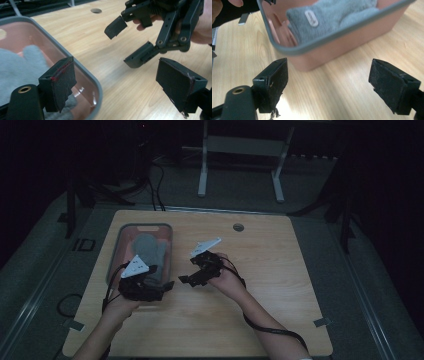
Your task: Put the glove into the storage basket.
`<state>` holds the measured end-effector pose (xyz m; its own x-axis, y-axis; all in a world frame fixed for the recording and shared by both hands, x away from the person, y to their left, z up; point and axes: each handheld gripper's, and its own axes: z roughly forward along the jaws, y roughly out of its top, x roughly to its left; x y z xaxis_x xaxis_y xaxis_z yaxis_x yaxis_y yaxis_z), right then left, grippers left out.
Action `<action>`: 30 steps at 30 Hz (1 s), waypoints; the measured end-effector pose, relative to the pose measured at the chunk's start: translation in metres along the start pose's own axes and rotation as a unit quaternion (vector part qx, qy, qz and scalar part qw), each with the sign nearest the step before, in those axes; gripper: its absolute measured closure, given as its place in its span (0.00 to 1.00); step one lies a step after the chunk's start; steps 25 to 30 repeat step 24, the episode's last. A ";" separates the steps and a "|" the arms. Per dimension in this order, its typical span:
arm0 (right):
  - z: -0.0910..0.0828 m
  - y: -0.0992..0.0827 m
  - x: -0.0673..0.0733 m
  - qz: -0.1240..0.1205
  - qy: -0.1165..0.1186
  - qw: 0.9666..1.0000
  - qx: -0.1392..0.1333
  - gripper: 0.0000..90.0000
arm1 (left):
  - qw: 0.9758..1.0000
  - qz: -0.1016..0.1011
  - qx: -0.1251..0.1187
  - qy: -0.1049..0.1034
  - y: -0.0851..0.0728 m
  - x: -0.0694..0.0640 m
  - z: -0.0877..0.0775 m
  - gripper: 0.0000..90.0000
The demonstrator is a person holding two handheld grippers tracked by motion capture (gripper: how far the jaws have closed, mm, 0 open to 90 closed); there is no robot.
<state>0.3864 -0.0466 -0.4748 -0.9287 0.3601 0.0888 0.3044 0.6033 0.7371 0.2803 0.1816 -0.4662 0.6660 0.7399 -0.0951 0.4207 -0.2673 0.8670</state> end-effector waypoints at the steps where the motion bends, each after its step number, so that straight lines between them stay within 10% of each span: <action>1: -0.001 -0.004 0.000 -0.001 -0.002 1.000 0.002 0.18 | 1.000 0.008 0.000 -0.001 -0.002 -0.003 0.001 0.18; 17: -0.012 -0.066 -0.014 0.018 -0.001 1.000 0.019 0.18 | 0.997 0.016 0.002 -0.076 -0.033 -0.035 0.027 0.18; 30: -0.016 -0.075 -0.015 0.018 -0.001 1.000 0.019 0.18 | 0.996 0.028 0.013 -0.087 -0.040 -0.042 0.036 0.18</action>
